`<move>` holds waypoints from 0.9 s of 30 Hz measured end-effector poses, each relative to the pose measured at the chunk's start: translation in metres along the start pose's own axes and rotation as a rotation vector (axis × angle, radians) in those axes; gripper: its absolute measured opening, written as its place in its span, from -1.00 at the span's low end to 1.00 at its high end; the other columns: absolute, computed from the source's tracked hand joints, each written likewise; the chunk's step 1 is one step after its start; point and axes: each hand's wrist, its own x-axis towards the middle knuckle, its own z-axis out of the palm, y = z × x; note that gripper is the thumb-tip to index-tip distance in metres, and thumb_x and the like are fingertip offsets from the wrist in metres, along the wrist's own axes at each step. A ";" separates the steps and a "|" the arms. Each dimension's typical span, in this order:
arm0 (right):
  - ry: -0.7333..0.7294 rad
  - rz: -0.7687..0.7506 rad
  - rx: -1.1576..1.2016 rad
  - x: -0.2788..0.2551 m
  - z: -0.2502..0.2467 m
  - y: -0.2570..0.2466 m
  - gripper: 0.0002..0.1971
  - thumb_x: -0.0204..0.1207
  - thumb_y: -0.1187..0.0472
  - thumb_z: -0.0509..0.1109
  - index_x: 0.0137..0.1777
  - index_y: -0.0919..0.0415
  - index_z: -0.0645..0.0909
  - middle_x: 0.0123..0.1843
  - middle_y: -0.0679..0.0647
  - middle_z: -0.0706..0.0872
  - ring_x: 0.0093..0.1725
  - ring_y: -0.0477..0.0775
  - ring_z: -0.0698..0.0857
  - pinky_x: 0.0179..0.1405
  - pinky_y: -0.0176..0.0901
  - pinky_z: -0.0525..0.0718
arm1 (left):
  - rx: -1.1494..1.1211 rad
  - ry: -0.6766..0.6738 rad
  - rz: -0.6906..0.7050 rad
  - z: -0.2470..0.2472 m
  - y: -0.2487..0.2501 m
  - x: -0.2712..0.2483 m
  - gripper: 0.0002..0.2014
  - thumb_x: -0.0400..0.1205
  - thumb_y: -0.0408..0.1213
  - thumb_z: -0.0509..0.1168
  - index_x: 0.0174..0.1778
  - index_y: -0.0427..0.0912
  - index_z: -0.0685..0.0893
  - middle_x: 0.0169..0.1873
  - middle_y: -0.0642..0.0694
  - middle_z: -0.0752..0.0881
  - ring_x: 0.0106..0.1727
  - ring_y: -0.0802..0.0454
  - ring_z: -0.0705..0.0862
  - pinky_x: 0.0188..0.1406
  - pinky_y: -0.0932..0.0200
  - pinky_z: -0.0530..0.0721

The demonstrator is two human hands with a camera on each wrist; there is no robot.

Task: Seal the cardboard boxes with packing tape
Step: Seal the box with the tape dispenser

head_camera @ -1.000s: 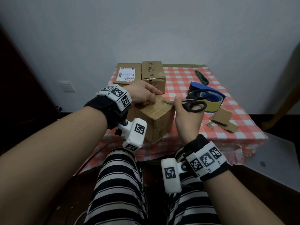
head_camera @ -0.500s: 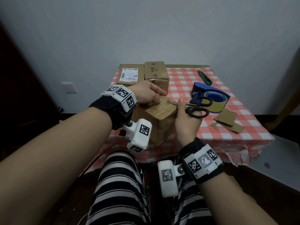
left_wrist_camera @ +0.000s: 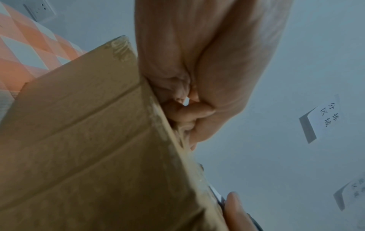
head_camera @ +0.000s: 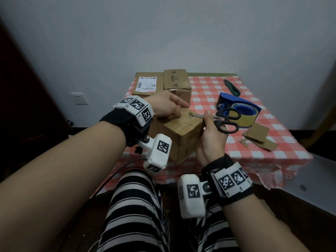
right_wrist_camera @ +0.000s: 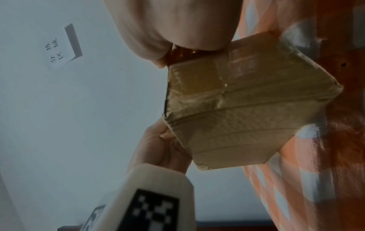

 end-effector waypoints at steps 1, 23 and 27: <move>-0.006 0.012 0.008 0.000 0.000 -0.001 -0.82 0.65 0.29 0.39 -0.19 0.10 0.68 -0.22 0.05 0.79 -0.09 0.08 0.77 0.28 0.28 0.68 | -0.004 0.001 0.002 0.000 0.000 0.000 -0.65 0.57 -0.61 0.31 0.21 -0.20 0.73 -0.27 -0.12 0.59 -0.52 0.16 0.47 -0.53 0.39 0.48; -0.164 -0.179 -0.228 0.024 -0.004 -0.018 -0.76 0.63 0.38 0.35 -0.29 0.20 0.54 -0.40 -0.04 0.63 -0.37 -0.15 0.64 -0.25 -0.24 0.63 | -0.042 -0.021 0.015 0.000 -0.001 0.000 -0.66 0.56 -0.63 0.31 0.12 -0.17 0.75 -0.34 -0.03 0.54 -0.56 0.21 0.46 -0.59 0.44 0.47; -0.156 -0.075 -0.087 0.019 -0.002 -0.018 -0.82 0.65 0.43 0.30 -0.18 0.23 0.54 -0.47 -0.05 0.67 -0.47 -0.18 0.67 -0.46 -0.35 0.61 | -0.044 -0.018 0.017 0.000 -0.001 -0.002 -0.65 0.57 -0.63 0.30 0.16 -0.19 0.74 -0.30 -0.05 0.54 -0.57 0.21 0.46 -0.59 0.44 0.47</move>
